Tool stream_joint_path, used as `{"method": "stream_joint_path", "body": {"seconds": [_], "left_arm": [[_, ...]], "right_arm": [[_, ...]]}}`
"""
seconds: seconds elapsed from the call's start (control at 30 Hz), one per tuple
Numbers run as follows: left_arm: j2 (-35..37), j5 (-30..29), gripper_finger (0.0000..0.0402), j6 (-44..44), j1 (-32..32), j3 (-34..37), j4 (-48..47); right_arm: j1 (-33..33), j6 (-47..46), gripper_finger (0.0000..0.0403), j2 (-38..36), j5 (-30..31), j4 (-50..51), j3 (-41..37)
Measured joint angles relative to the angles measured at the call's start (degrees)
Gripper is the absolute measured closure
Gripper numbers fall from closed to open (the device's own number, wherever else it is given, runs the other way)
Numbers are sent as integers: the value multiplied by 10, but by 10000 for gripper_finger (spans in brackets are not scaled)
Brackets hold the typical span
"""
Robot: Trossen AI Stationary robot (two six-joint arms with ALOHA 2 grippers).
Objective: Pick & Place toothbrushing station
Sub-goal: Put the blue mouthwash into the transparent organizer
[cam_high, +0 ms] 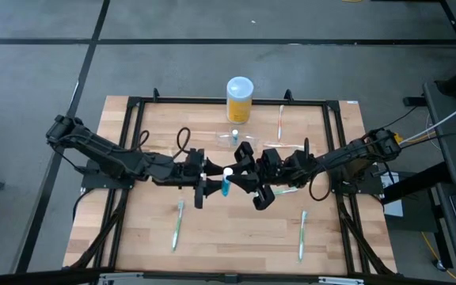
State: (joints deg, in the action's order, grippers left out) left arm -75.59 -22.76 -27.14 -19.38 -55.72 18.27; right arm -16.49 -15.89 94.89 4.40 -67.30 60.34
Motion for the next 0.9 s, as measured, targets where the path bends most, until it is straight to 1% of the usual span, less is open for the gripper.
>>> {"method": "stream_joint_path", "body": {"seconds": [0.23, 0.47, 0.57, 0.73, 0.9], "left_arm": [[6, 14, 224, 12, 0, 0, 16], [23, 26, 231, 25, -2, 0, 29], [27, 26, 231, 25, -3, 0, 17], [27, 34, 231, 16, 3, 0, -36], [27, 38, 231, 19, 16, 0, -37]], "right_arm": [[4, -2, 308, 0, -10, -3, 0], [9, -2, 308, 0, -17, -8, 1], [11, -4, 308, 0, -21, -11, 1], [14, -3, 308, 0, -21, -51, 0], [16, 10, 308, 0, -26, -56, 24]]}}
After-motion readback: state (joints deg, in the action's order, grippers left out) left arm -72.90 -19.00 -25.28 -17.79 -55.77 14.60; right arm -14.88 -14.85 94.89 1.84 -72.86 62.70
